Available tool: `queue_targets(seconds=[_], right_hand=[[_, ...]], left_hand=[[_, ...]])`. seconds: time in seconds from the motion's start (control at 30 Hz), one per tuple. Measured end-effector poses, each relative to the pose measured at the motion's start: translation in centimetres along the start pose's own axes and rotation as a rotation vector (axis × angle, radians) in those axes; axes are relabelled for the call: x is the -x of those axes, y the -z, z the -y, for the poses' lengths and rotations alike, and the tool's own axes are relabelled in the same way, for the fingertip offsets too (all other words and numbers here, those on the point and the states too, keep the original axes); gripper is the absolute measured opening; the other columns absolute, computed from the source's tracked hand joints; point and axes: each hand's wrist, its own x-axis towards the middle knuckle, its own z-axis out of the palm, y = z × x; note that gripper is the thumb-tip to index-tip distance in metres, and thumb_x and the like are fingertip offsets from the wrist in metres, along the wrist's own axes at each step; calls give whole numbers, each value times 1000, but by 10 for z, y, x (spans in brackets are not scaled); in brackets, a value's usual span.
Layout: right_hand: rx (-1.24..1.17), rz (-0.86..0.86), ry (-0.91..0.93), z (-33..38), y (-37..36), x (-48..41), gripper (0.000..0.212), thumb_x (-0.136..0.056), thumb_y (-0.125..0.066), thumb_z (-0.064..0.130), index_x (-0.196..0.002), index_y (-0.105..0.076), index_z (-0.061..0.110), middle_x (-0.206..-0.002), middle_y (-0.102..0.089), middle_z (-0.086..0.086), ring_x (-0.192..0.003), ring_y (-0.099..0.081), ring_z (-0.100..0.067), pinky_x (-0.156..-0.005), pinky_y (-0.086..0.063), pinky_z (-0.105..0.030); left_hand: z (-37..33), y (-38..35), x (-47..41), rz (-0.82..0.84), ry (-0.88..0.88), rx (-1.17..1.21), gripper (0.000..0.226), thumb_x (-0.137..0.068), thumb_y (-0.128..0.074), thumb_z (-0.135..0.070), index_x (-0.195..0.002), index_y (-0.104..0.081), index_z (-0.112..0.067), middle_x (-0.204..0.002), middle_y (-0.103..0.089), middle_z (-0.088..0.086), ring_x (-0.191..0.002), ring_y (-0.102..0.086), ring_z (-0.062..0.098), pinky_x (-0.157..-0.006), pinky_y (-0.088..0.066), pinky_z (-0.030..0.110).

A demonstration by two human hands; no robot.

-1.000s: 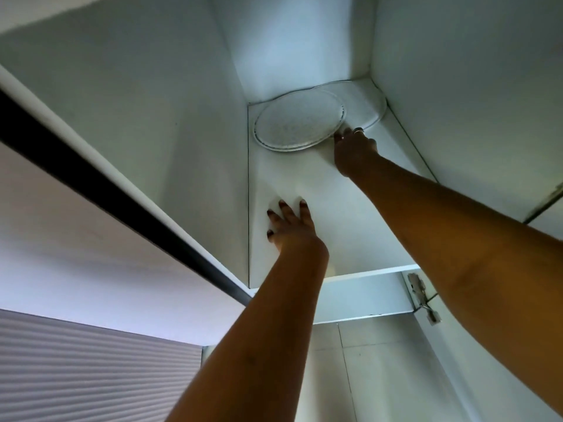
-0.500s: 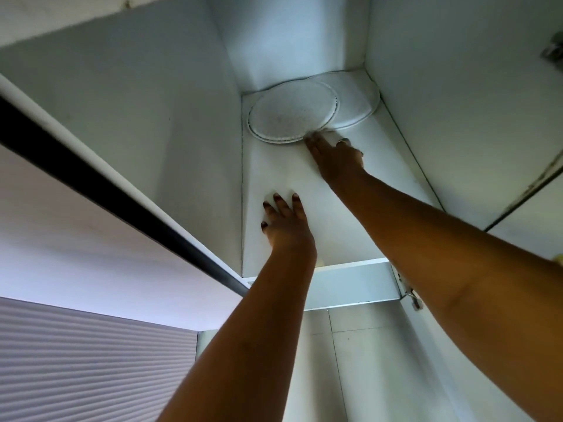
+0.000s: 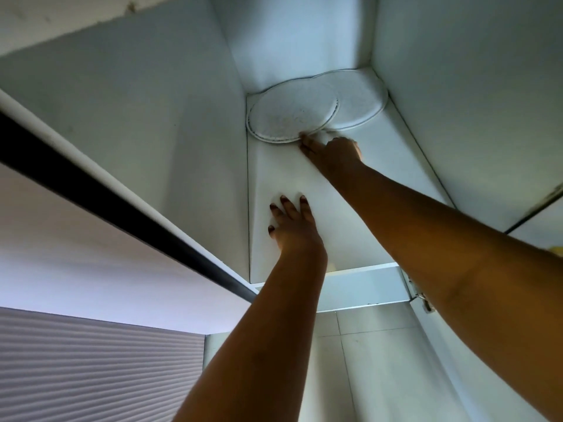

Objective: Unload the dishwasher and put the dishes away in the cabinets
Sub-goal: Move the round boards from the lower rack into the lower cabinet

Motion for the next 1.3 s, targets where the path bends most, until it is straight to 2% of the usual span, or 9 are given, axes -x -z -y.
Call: queue_targets(seconds=[0.07,0.13,0.33,0.67,0.83,0.97,1.07,1.2,1.3], right_hand=[[16,29,4,0,3,12,73,-98,-39,6,-150,3,35,-159,13,1,-111,-55,-40,-85,-53,-47],[11,22,13,-2,8,24,74,-97,-39,5,-150,2,37,-157,21,4,-111,-55,-38,-84,-53,-48],[-6,59,-18,-3,3,65,64,-99,-39,17,-151,-4,30,-158,-14,-3,-123,-46,-40,-100,-43,-49],[-159,278,-12,21,28,185,64,-97,-42,19,-151,-10,26,-158,-13,-11,-124,-49,-38,-109,-31,-55],[-378,463,-83,35,45,263,71,-94,-47,18,-151,-7,32,-160,-9,-2,-141,-21,-40,-114,-18,-56],[-876,411,-285,60,47,356,71,-90,-54,17,-149,-18,34,-148,-38,-4,-138,-32,-30,-112,-27,-48],[-1110,428,-476,68,30,428,63,-93,-48,16,-148,-23,33,-150,-36,-1,-138,-34,-25,-112,-31,-41],[-1147,576,-533,62,9,514,56,-94,-47,17,-147,-29,28,-150,-35,-5,-137,-35,-25,-113,-32,-39],[-1115,655,-544,51,10,587,55,-93,-47,13,-144,-33,27,-148,-37,-7,-136,-36,-26,-113,-31,-37]], left_hand=[[0,1,1,-1,1,-8,86,-96,-49,-23,-147,19,-9,-154,13,25,-143,3,45,-111,-28,49],[1,0,3,-6,-2,-16,85,-96,-48,-23,-147,19,-9,-154,13,25,-143,2,45,-111,-29,49],[6,-4,20,-52,-73,-18,70,-99,-35,-18,-149,13,-10,-156,10,22,-144,1,42,-113,-24,48],[1,-19,124,91,-184,71,90,-89,-52,-10,-149,15,-11,-157,18,11,-147,8,26,-110,-30,42],[-30,-49,210,108,-151,464,89,-84,-42,2,-150,12,-21,-159,13,1,-147,1,17,-119,-17,36],[-59,-83,274,122,-14,893,75,-87,-42,6,-151,-12,-17,-159,-4,1,-147,-7,18,-117,-14,31],[-75,-94,306,214,67,964,49,-95,-47,-6,-142,-35,-12,-153,-27,7,-140,-28,22,-113,-25,32],[-99,-100,349,434,-17,893,33,-94,-50,-8,-126,-53,-15,-134,-53,7,-119,-52,22,-95,-40,23],[-130,-85,391,508,-104,795,27,-92,-49,-8,-117,-58,-14,-125,-60,8,-115,-56,23,-97,-42,24]])
